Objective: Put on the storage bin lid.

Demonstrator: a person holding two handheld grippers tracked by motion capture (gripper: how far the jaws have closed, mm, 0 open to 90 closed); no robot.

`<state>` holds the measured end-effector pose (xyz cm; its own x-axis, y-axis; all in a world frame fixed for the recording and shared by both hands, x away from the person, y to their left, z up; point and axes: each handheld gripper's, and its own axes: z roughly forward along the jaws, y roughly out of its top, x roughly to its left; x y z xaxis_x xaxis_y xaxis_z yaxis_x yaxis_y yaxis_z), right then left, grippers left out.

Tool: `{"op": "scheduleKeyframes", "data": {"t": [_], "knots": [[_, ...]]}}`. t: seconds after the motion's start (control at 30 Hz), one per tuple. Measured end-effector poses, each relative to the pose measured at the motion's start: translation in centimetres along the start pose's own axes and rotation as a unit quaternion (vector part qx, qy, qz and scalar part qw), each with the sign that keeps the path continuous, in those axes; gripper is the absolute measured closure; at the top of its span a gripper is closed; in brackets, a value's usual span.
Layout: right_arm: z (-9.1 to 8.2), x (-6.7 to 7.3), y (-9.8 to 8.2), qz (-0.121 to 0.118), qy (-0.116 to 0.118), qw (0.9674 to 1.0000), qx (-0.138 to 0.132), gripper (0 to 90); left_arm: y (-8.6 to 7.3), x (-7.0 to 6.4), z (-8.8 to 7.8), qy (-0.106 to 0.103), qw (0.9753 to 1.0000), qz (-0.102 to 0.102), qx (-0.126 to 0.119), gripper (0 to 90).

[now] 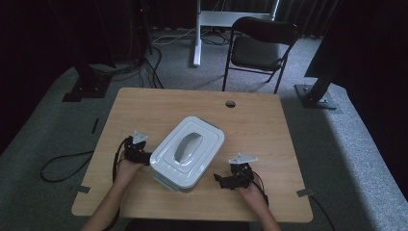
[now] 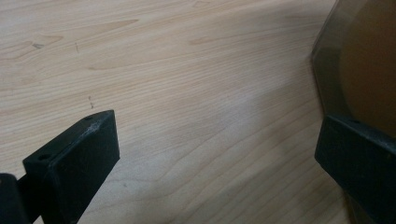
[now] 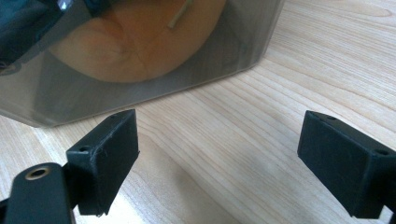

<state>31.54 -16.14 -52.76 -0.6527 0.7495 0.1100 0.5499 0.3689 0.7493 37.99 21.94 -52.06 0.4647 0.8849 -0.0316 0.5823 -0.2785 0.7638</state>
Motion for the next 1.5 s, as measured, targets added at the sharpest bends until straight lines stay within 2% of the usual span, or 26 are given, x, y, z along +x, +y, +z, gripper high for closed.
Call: {"op": "scheduleKeyframes", "data": {"t": [0.23, 0.7, 0.83, 0.93, 1.03, 1.5], "knots": [[-0.1, -0.2, 0.0, 0.001, -0.002, 1.0000, -0.001, 11.8, -0.2, -1.2, -0.5, -0.007, 1.0000, 0.004, -0.001, 0.4], [-0.8, -0.9, -0.1, 0.009, -0.013, 0.9999, -0.007, 11.8, -1.2, -5.1, -0.6, -0.039, 0.9991, 0.012, 0.014, 0.4], [-1.1, -1.1, -0.3, 0.011, -0.014, 0.9998, -0.007, 11.8, -1.3, -6.2, -0.5, -0.032, 0.9989, 0.027, 0.022, 0.4], [-1.2, -1.3, -0.3, 0.014, -0.014, 0.9998, -0.009, 11.8, -1.3, -6.7, -0.4, -0.027, 0.9992, 0.017, 0.022, 0.4], [-1.4, -1.4, -0.3, 0.013, -0.019, 0.9997, -0.009, 11.8, -1.3, -6.8, -0.3, -0.029, 0.9993, 0.016, 0.020, 0.4], [-2.1, -2.2, -0.4, 0.017, -0.022, 0.9996, -0.009, 11.8, -1.1, -7.9, 0.2, -0.022, 0.9989, 0.026, 0.033, 0.5]]}}
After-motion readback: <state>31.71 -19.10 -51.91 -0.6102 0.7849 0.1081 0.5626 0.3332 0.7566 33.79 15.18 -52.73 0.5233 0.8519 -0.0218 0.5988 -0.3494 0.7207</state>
